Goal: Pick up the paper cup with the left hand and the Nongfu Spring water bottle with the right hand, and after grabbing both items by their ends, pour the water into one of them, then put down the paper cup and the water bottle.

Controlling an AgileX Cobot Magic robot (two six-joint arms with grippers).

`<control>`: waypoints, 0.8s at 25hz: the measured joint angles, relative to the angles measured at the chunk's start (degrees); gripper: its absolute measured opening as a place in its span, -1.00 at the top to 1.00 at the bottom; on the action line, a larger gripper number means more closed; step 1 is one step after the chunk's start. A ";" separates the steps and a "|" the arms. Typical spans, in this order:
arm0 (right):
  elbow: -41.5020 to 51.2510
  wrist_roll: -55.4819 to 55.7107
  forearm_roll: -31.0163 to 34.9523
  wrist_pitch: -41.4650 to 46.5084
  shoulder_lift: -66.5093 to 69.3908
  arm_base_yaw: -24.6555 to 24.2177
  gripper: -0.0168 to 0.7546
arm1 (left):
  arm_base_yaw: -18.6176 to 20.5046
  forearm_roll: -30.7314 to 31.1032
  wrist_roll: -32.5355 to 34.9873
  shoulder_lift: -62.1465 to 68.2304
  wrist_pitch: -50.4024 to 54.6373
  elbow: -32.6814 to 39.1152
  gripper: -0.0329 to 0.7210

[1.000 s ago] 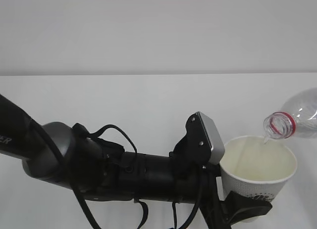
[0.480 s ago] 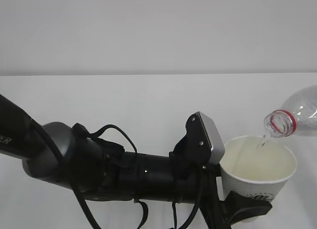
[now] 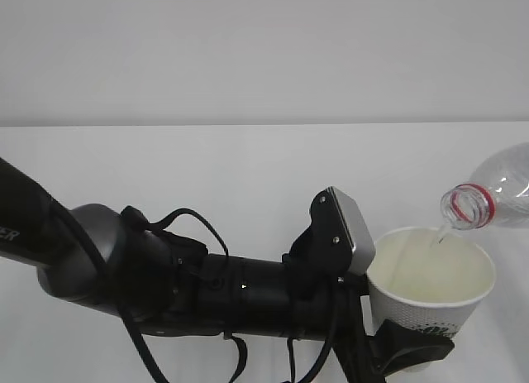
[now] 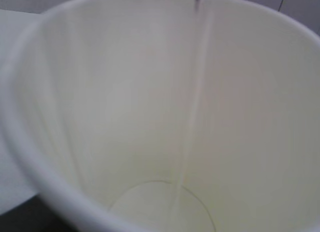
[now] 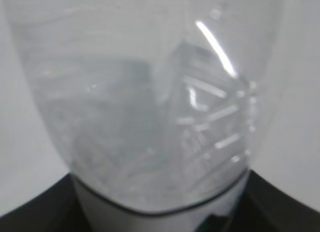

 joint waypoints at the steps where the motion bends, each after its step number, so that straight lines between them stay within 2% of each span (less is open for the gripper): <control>1: 0.00 0.00 0.00 0.00 0.00 0.00 -0.25 | 0.00 0.00 0.00 0.00 0.00 0.00 -0.49; 20: 0.00 -0.12 0.13 0.00 0.00 0.00 -0.25 | 0.00 0.00 0.00 0.00 0.00 0.00 -0.49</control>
